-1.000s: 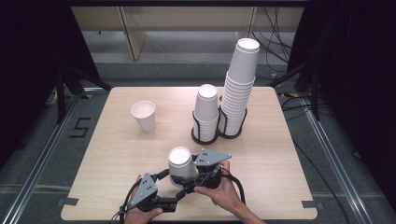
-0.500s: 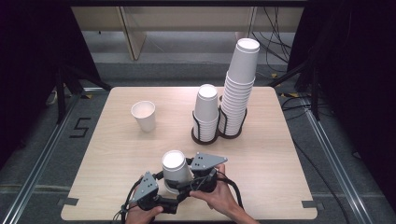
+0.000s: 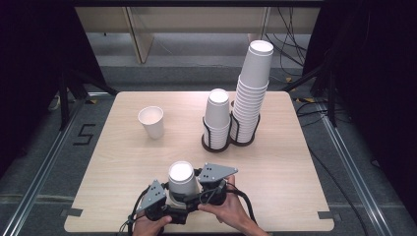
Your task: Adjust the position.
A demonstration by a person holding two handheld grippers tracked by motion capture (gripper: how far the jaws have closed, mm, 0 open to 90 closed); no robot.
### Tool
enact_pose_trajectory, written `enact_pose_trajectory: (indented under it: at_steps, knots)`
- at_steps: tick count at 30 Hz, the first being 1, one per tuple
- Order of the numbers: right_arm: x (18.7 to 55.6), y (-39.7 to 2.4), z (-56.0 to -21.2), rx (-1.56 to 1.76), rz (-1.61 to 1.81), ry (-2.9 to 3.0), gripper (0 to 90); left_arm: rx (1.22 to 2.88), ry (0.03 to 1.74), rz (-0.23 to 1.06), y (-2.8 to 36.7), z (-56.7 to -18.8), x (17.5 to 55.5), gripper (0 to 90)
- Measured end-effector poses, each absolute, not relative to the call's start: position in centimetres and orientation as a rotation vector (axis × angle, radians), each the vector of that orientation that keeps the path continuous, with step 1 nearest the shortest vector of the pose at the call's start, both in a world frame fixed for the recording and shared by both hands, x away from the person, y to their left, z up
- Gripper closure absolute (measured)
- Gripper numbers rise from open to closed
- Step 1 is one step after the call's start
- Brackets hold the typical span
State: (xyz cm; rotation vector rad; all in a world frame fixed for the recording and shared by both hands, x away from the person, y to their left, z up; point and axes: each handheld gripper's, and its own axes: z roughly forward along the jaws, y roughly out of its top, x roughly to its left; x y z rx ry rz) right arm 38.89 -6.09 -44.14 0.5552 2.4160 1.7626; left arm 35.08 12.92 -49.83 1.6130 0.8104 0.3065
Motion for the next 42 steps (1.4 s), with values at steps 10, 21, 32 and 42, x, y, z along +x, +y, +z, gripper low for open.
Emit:
enact_pose_trajectory:
  at_steps: [10,21,32,42]
  knots:
    - [38.7,-5.9,-44.0,0.556,1.733,2.441,19.0,1.64,0.783,0.374,12.9,-49.7,34.8,0.0]
    - [38.7,-5.9,-43.8,0.559,1.711,2.459,19.4,1.641,0.75,0.421,12.7,-49.7,34.7,0.0]
    - [38.8,-5.8,-43.5,0.571,1.679,2.477,14.2,1.68,0.748,0.427,13.0,-49.4,34.6,6.3]
    - [39.1,-6.6,-42.1,0.532,1.657,2.535,15.6,1.757,0.711,0.439,13.1,-49.4,34.8,8.3]
